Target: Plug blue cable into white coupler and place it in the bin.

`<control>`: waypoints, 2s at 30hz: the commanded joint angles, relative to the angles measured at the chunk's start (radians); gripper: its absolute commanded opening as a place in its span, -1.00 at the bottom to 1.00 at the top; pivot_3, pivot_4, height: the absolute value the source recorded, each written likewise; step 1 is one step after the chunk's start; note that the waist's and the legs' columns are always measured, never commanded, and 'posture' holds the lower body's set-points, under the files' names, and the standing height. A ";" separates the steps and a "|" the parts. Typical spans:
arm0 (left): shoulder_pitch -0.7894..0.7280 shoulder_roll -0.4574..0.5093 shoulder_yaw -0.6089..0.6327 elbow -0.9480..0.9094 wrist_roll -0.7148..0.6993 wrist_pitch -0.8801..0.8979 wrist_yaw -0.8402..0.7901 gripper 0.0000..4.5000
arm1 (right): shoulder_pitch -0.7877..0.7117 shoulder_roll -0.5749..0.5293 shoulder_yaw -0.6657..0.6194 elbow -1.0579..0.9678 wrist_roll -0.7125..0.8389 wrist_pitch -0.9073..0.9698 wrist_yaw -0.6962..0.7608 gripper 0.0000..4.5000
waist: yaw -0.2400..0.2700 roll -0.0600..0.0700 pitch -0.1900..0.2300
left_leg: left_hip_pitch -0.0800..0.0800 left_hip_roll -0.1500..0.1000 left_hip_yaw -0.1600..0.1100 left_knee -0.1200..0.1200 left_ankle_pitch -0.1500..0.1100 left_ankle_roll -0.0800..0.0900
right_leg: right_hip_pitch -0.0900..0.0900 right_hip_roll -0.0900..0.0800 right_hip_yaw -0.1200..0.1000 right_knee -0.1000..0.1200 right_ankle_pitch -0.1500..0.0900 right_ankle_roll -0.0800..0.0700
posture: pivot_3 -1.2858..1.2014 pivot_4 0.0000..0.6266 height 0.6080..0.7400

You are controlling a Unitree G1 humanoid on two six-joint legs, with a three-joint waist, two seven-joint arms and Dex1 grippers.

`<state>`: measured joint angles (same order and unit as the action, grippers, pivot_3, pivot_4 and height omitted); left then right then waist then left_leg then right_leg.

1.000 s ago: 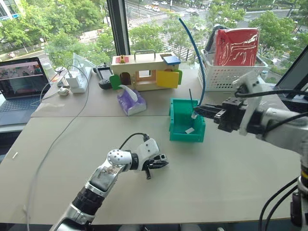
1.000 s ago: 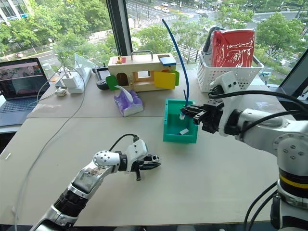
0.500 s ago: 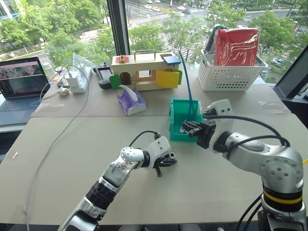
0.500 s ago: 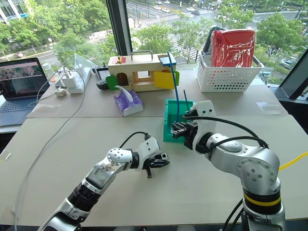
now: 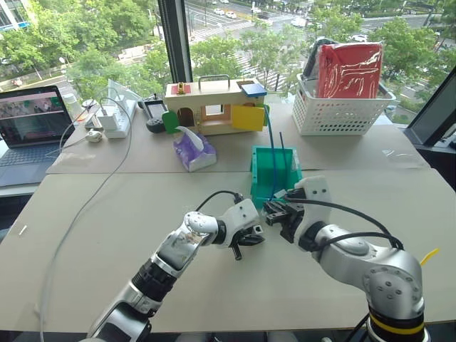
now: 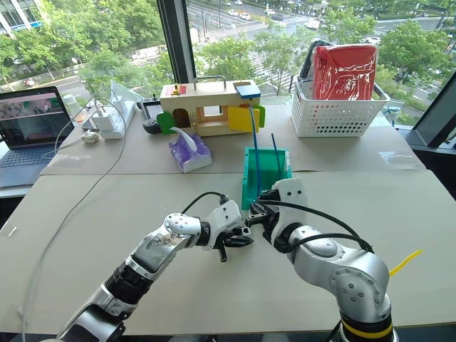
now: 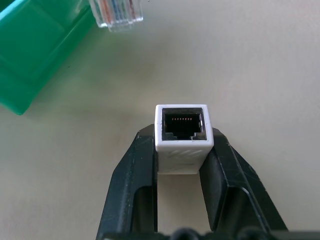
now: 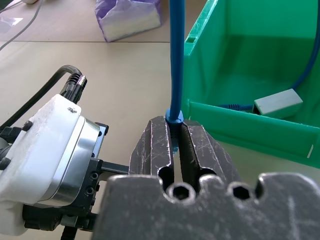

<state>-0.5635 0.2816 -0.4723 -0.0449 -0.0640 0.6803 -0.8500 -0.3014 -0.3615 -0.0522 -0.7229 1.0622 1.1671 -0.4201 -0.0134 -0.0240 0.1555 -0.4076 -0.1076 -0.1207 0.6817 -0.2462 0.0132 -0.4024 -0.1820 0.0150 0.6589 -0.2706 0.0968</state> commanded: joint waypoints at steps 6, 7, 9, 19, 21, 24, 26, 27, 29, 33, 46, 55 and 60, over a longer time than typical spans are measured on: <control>-0.008 0.006 -0.033 0.000 -0.017 0.089 -0.023 -0.70 | 0.056 0.035 -0.015 -0.062 -0.010 -0.021 -0.008 -1.00 | -0.001 0.000 0.000 | 0.001 0.000 0.000 -0.001 0.000 0.000 | 0.000 0.000 0.000 -0.001 0.000 0.000 | 0.03 -0.52 1.00; -0.009 0.006 -0.034 -0.003 -0.021 0.101 -0.022 -0.70 | 0.061 0.042 -0.018 -0.061 -0.008 -0.021 -0.012 -1.00 | -0.002 0.000 0.000 | 0.001 0.000 0.000 -0.001 0.000 0.000 | 0.000 0.000 0.000 0.000 0.000 0.000 | 0.03 -0.52 1.00; -0.009 0.003 -0.031 -0.008 -0.033 0.129 -0.019 -0.70 | 0.076 0.066 -0.020 -0.061 0.001 -0.022 -0.026 -1.00 | -0.002 0.000 0.000 | 0.002 0.000 0.000 -0.001 0.000 0.001 | 0.000 0.000 0.000 -0.001 0.000 0.000 | 0.03 -0.52 1.00; -0.021 -0.012 -0.022 -0.018 -0.063 0.192 -0.004 -0.70 | 0.127 0.129 -0.015 -0.081 -0.008 -0.025 -0.059 -1.00 | 0.000 0.000 0.000 | 0.003 0.000 0.000 -0.002 0.000 0.001 | 0.000 0.000 0.001 -0.001 0.000 0.000 | 0.03 -0.52 1.00; -0.022 -0.014 -0.021 -0.027 -0.069 0.205 0.003 -0.70 | 0.134 0.136 -0.015 -0.084 -0.006 -0.027 -0.062 -1.00 | -0.001 0.000 0.000 | 0.003 0.000 0.000 -0.002 0.000 0.001 | 0.000 0.000 0.001 -0.001 0.000 0.000 | 0.03 -0.52 1.00; -0.021 -0.011 -0.022 -0.036 -0.075 0.216 0.007 -0.70 | 0.134 0.147 -0.010 -0.089 -0.007 -0.033 -0.060 -1.00 | -0.001 0.000 0.000 | 0.003 0.000 0.000 -0.002 -0.001 0.001 | 0.000 0.000 0.001 -0.001 0.000 0.000 | 0.03 -0.52 1.00; -0.022 -0.010 -0.022 -0.034 -0.076 0.218 0.007 -0.70 | 0.133 0.151 -0.011 -0.095 -0.004 -0.033 -0.064 -1.00 | -0.001 0.000 0.000 | 0.003 0.000 0.000 -0.002 0.000 0.001 | 0.000 0.001 0.001 -0.001 0.000 0.000 | 0.03 -0.52 1.00; -0.023 -0.010 -0.021 -0.033 -0.077 0.218 0.007 -0.70 | 0.133 0.154 -0.012 -0.097 -0.001 -0.033 -0.066 -1.00 | -0.001 0.000 0.000 | 0.003 0.000 0.000 -0.002 0.000 0.001 | 0.000 0.001 0.001 -0.001 0.000 0.000 | 0.03 -0.52 1.00; -0.023 -0.010 -0.021 -0.033 -0.078 0.221 0.009 -0.70 | 0.138 0.161 -0.012 -0.099 0.001 -0.035 -0.067 -1.00 | -0.001 0.000 0.000 | 0.003 0.000 0.000 -0.002 0.000 0.001 | 0.000 0.000 0.001 -0.001 0.000 0.000 | 0.03 -0.52 1.00; -0.024 -0.012 -0.021 -0.037 -0.081 0.226 0.013 -0.70 | 0.153 0.169 -0.009 -0.096 0.001 -0.032 -0.065 -1.00 | -0.001 0.000 0.000 | 0.003 0.000 0.000 -0.002 -0.001 0.001 | 0.000 0.001 0.001 -0.001 0.000 0.000 | 0.03 -0.52 1.00; -0.022 0.018 -0.025 -0.071 -0.098 0.245 0.022 -0.70 | 0.180 0.194 -0.004 -0.067 0.011 -0.018 -0.067 -1.00 | -0.002 0.001 0.000 | 0.003 0.001 0.001 -0.002 -0.001 0.001 | 0.000 0.001 0.001 -0.001 0.000 0.000 | 0.03 -0.52 1.00; -0.021 0.021 -0.023 -0.073 -0.102 0.239 0.034 -0.70 | 0.175 0.134 -0.025 -0.060 0.002 -0.003 -0.050 -1.00 | -0.002 0.001 0.000 | 0.004 0.001 0.001 -0.002 -0.001 0.001 | 0.000 0.001 0.001 -0.001 0.000 0.000 | 0.03 -0.52 1.00; -0.022 0.019 -0.019 -0.071 -0.103 0.237 0.041 -0.70 | 0.174 0.121 -0.023 -0.045 -0.007 -0.008 -0.046 -1.00 | -0.002 0.001 0.000 | 0.004 0.001 0.001 -0.002 -0.001 0.001 | 0.000 0.001 0.001 -0.002 0.000 0.000 | 0.03 -0.52 1.00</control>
<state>-0.5966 0.2948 -0.4749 -0.1165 -0.1610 0.8986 -0.8086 -0.1285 -0.2315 -0.0571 -0.7700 1.0622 1.1597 -0.4622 -0.0151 -0.0235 0.1551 -0.4041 -0.1071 -0.1200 0.6793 -0.2470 0.0143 -0.4022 -0.1811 0.0163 0.6573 -0.2706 0.0967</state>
